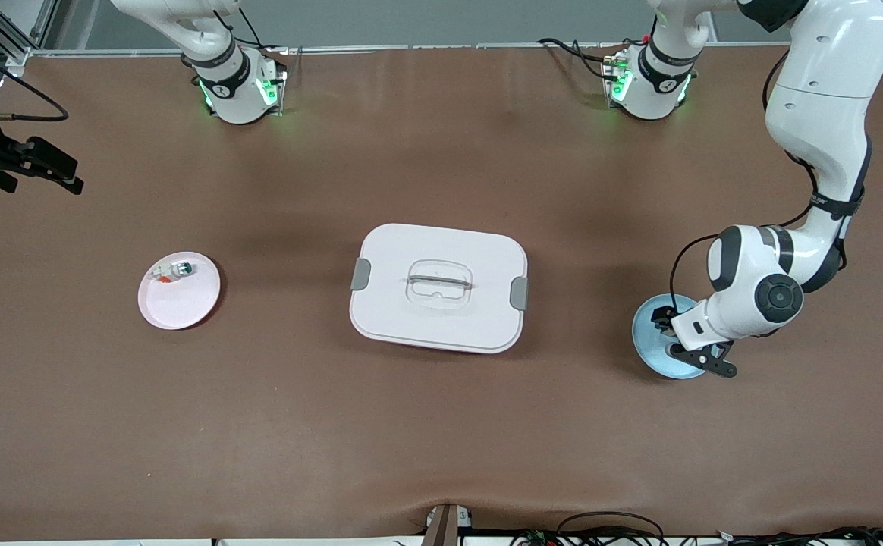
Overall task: Transfer orange switch to right arm and place
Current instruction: 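Close the left gripper on the orange switch and lift it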
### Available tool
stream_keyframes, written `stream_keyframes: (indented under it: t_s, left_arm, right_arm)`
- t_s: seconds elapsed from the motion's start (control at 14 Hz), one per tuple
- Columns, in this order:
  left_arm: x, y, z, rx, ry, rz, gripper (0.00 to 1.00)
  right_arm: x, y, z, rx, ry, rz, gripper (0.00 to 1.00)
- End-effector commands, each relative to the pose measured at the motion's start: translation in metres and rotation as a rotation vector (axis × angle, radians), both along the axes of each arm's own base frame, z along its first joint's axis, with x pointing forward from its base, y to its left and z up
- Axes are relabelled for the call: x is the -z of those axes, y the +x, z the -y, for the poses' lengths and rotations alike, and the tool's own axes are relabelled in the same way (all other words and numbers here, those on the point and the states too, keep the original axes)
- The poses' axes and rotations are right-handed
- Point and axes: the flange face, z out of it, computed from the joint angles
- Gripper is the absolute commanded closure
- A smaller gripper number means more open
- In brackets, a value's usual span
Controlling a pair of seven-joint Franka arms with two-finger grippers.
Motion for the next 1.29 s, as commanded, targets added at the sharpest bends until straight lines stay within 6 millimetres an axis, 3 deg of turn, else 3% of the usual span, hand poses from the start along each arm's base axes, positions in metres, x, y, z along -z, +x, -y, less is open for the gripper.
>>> stream_keyframes:
  t_s: [0.0,0.21,0.43,0.57,0.72,1.22]
  left_arm:
    - [0.003,0.0,-0.002,0.011,0.009,0.019,0.0]
    - [0.002,0.0,-0.002,0.011,0.009,0.021,0.02]
    - [0.002,0.0,-0.002,0.006,0.007,0.021,0.5]
    - [0.001,0.0,-0.003,-0.025,0.008,0.023,0.73]
    - [0.002,-0.001,-0.003,-0.045,0.01,0.02,0.79]
    - [-0.009,0.0,-0.008,-0.052,0.013,0.026,0.79]
  right_arm:
    - [-0.006,-0.005,-0.004,0.008,-0.01,0.013,0.0]
    - [-0.006,-0.006,-0.004,0.01,-0.002,0.011,0.0]
    - [-0.005,-0.007,0.001,0.018,0.036,0.005,0.0]
    - [-0.005,-0.007,0.001,0.016,0.036,0.003,0.0]
    - [-0.005,-0.007,-0.001,0.013,0.036,0.003,0.0]
    - [-0.003,-0.007,0.001,0.015,0.037,-0.006,0.0]
